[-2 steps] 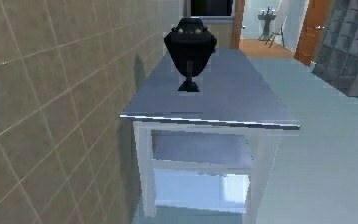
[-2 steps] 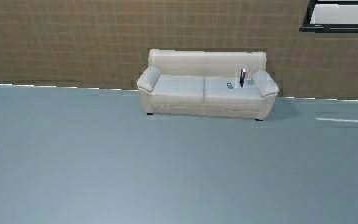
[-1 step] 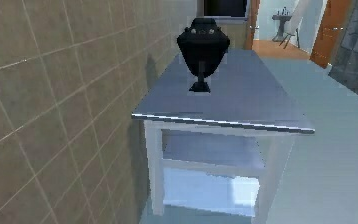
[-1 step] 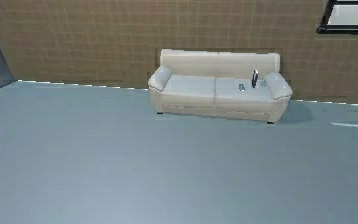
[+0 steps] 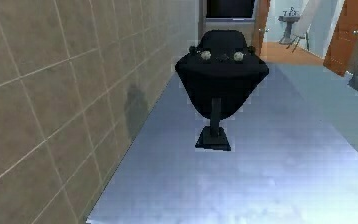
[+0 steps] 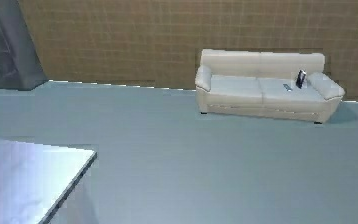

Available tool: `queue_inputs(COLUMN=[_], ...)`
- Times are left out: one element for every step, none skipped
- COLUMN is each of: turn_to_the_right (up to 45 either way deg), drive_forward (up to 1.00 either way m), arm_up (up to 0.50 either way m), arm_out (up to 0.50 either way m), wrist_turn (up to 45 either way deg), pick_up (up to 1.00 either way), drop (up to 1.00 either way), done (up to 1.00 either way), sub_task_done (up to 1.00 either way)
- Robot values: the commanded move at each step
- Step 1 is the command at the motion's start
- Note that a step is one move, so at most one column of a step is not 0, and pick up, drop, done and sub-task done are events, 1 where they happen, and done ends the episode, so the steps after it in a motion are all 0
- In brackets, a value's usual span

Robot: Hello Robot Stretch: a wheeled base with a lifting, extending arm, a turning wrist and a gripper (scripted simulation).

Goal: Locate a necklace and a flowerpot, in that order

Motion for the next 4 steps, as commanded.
queue_inputs(turn_to_the_right=[9.0,0.0,45.0,45.0], drive_forward=[0.0,0.0,0.0,0.0], arm_up=[0.0,0.0,0.0,0.0], arm_out=[0.0,0.0,0.0,0.0], wrist_turn=[0.0,0.0,0.0,0.0], pick_up=[0.0,0.0,0.0,0.0], drop=[0.0,0.0,0.0,0.0], done=[0.0,0.0,0.0,0.0], sub_task_done=[0.0,1.0,0.0,0.0])
